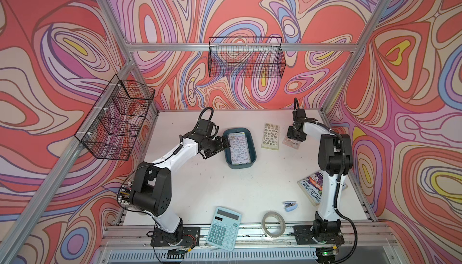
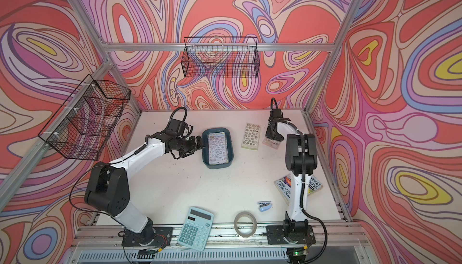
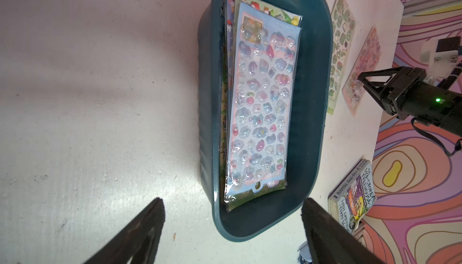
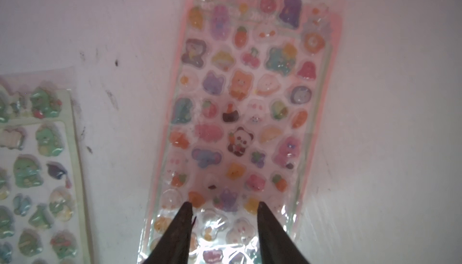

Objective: Take the stickers out of the storage box
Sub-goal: Pick up the sticker from the storage box.

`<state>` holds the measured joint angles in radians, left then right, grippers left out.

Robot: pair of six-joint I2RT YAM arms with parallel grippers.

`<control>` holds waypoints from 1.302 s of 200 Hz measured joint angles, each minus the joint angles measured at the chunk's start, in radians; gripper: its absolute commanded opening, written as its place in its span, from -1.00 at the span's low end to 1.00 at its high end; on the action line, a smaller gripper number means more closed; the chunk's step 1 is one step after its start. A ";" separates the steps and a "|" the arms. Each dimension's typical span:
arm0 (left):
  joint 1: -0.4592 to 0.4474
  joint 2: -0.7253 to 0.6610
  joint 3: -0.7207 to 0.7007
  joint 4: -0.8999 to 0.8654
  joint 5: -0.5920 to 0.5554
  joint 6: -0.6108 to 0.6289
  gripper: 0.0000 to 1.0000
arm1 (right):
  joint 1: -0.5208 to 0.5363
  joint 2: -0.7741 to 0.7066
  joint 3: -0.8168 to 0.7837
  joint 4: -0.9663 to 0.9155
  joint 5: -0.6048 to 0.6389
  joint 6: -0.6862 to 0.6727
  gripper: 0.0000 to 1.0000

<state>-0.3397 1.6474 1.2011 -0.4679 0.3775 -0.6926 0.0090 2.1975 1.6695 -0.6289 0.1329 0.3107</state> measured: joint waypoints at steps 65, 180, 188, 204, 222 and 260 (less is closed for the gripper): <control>0.000 0.000 0.000 0.000 -0.005 0.002 0.56 | 0.052 -0.261 -0.092 -0.008 0.006 0.032 -0.16; -0.011 -0.002 -0.011 0.011 -0.011 -0.003 0.43 | 0.589 -0.193 -0.070 0.054 -0.130 0.148 -0.17; -0.015 -0.002 -0.011 0.013 -0.011 -0.003 0.44 | 0.586 -0.181 -0.073 0.052 -0.130 0.152 -0.16; -0.020 -0.002 -0.011 0.016 -0.010 -0.003 0.44 | 0.580 -0.162 -0.073 0.053 -0.130 0.155 -0.16; -0.021 -0.002 -0.011 0.016 -0.008 -0.005 0.44 | 0.578 -0.149 -0.073 0.053 -0.129 0.155 -0.17; -0.021 -0.002 -0.011 0.021 -0.004 -0.011 0.45 | 0.579 -0.083 -0.057 0.060 -0.126 0.156 -0.20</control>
<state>-0.3611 1.6451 1.1904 -0.4469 0.3737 -0.7040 0.5880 2.1143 1.6127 -0.5686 0.0067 0.4671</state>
